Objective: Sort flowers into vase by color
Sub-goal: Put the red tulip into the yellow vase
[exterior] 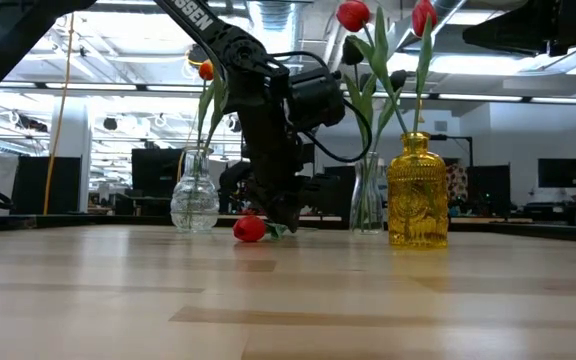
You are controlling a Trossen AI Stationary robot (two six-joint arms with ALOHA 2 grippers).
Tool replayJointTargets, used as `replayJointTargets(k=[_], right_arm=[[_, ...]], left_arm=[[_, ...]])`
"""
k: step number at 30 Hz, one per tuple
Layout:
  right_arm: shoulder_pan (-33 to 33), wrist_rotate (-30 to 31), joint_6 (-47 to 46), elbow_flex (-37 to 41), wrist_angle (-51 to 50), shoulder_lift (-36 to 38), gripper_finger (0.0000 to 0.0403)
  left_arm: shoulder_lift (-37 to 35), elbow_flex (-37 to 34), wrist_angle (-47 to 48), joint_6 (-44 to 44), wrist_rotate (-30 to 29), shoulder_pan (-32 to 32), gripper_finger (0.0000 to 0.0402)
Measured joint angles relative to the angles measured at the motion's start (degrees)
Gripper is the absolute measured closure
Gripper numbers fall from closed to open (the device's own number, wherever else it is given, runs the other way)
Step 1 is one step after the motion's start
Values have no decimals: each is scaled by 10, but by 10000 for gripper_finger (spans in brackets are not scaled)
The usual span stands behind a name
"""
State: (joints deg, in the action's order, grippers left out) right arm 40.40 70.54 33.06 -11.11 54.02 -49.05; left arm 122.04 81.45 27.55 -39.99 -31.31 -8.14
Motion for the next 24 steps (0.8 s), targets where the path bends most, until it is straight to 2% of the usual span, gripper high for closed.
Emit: replayJointTargets(k=[15, 18, 24], right_arm=[[0, 0, 0, 0, 0, 0, 187], [0, 0, 0, 0, 0, 0, 187], [0, 0, 0, 0, 0, 0, 187]], left_arm=[[-1, 0, 32, -29, 20, 0, 308], [-2, 0, 32, -28, 23, 0, 325], [-2, 0, 33, -18, 26, 0, 387]])
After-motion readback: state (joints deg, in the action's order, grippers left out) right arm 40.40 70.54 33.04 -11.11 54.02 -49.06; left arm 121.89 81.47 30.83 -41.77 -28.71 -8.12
